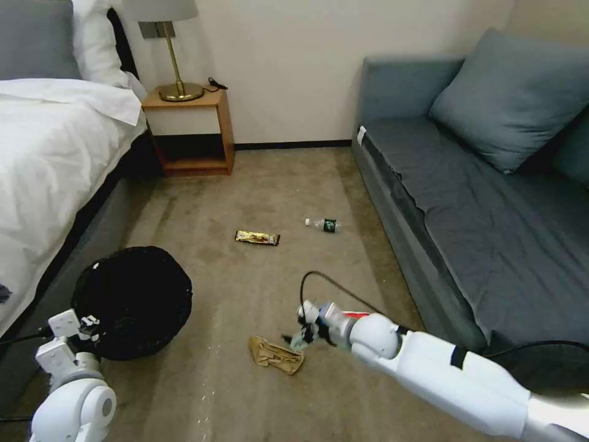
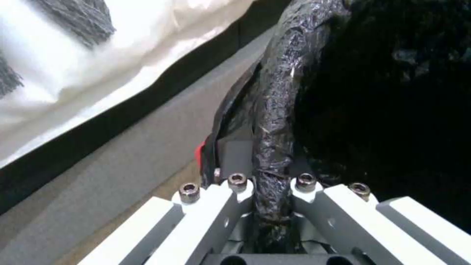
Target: Pick up the trash bin, then pick up the garbage on the floor and place it into the trash bin.
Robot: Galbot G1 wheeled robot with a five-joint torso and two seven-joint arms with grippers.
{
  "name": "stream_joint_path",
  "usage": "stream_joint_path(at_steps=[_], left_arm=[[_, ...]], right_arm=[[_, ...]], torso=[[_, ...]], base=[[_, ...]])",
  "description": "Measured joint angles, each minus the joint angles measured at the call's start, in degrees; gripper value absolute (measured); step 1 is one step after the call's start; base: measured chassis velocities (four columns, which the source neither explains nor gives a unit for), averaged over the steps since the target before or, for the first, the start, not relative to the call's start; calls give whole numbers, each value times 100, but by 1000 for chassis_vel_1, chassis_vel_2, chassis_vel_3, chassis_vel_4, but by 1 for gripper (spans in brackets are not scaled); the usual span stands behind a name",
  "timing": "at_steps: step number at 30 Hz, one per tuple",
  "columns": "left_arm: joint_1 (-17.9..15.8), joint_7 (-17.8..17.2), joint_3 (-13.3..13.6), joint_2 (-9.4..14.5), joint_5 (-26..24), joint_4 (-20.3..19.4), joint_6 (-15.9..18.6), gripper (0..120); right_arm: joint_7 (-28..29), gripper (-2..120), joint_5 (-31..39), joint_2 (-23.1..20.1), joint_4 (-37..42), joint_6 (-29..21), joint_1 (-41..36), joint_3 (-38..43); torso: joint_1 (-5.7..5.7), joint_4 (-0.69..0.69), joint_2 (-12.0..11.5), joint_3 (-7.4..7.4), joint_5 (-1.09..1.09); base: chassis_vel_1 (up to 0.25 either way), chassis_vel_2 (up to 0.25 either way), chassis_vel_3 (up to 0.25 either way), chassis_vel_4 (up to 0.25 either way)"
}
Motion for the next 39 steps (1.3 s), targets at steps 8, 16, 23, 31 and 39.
stream_joint_path(at_steps=[8, 16, 23, 31, 39], left_arm=[[3, 36, 33, -157, 114, -27, -39, 3], [166, 55, -18, -175, 133, -115, -76, 3], [219, 62, -43, -174, 131, -152, -91, 3], [200, 77, 0, -242, 164, -122, -137, 3], [168, 78, 21, -250, 177, -78, -171, 3]], right_arm=[[-209, 100, -372, 427, -532, 51, -103, -141], [-369, 100, -668, 795, -1336, 225, 69, -310], [-535, 90, -939, 917, -1672, 247, 113, -433], [-630, 57, -1023, 1079, -1878, 342, 90, -345], [-708, 30, -1121, 1083, -2033, 499, 33, -255]], torso=[[0, -1, 0, 0, 0], [0, 0, 0, 0, 0], [0, 0, 0, 0, 0], [0, 0, 0, 0, 0], [0, 0, 0, 0, 0]], base=[[0, 0, 0, 0], [0, 0, 0, 0], [0, 0, 0, 0], [0, 0, 0, 0], [0, 0, 0, 0]])
